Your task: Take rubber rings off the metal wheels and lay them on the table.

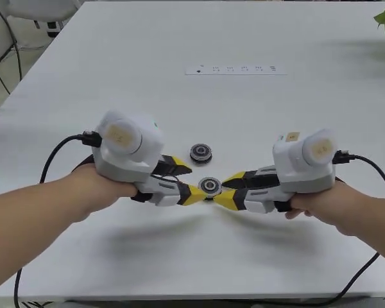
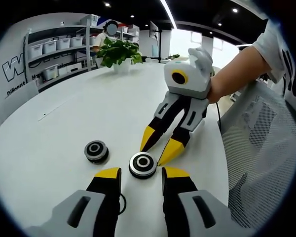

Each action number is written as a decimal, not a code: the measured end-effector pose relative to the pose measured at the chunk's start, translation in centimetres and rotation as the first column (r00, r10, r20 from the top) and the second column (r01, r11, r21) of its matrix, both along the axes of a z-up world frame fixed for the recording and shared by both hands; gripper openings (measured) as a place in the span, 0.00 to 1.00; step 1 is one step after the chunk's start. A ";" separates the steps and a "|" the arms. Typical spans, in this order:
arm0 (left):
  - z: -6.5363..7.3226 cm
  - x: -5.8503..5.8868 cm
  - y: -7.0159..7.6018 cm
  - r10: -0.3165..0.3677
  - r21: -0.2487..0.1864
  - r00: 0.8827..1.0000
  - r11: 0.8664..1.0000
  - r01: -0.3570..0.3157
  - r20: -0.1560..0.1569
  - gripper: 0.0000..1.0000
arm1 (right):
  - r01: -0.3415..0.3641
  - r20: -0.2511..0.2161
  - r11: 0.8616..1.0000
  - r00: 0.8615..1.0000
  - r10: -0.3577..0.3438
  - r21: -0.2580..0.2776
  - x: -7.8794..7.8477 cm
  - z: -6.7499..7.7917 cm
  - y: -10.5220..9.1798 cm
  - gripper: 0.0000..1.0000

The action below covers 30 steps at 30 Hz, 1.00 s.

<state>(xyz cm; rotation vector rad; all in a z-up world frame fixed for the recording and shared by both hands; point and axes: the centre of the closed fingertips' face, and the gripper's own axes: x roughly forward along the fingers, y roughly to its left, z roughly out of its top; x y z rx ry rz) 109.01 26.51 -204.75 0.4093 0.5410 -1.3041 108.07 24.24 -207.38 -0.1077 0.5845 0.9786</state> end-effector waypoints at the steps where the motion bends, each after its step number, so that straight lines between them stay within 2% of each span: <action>1: 0.0 0.0 -0.1 -0.001 0.000 1.000 1.000 0.001 0.000 0.28 | 0.001 -0.002 1.000 1.000 -0.001 0.001 0.0 0.0 0.0 0.20; 25: -1.2 -0.5 -1.8 -0.041 0.031 0.999 0.999 0.040 0.012 0.14 | 0.008 -0.009 1.000 1.000 -0.008 0.008 -0.2 -0.4 -0.1 0.15; 30: -1.2 -0.3 -1.9 -0.038 0.034 0.999 0.999 0.037 0.031 0.11 | 0.009 -0.010 1.000 1.000 -0.009 0.010 -0.2 -0.4 -0.1 0.14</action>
